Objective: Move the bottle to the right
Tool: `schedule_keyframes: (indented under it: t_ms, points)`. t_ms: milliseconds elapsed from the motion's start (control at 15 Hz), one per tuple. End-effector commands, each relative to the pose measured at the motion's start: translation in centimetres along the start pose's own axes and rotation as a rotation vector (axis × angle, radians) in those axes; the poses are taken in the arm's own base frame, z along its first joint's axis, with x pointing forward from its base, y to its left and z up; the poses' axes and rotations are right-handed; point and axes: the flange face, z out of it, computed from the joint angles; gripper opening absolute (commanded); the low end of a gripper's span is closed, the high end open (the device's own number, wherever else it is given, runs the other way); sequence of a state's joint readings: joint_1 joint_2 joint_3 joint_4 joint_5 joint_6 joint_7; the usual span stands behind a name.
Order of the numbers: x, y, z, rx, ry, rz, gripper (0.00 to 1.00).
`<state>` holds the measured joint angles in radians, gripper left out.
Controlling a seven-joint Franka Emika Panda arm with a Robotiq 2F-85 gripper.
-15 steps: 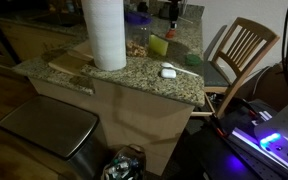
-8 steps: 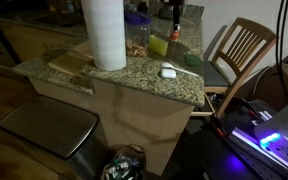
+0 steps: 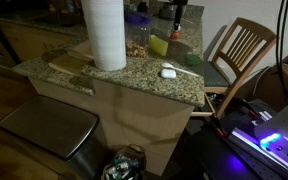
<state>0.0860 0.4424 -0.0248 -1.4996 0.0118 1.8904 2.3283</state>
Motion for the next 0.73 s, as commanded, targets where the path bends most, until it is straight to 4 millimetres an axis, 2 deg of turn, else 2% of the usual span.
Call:
schedule_keyframes:
  t_ms: [0,267,533,600,667]
  points:
    - [0.9,0.4,-1.0,0.004,-0.057,0.013,0.98]
    - [2.3,3.2,-5.7,0.050,-0.102,-0.019,1.00]
    - [5.9,7.6,-11.5,0.176,-0.155,-0.064,1.00]
    - [3.3,4.7,-10.2,0.124,-0.124,-0.024,1.00]
    - [4.3,5.9,-11.6,0.146,-0.140,-0.034,1.00]
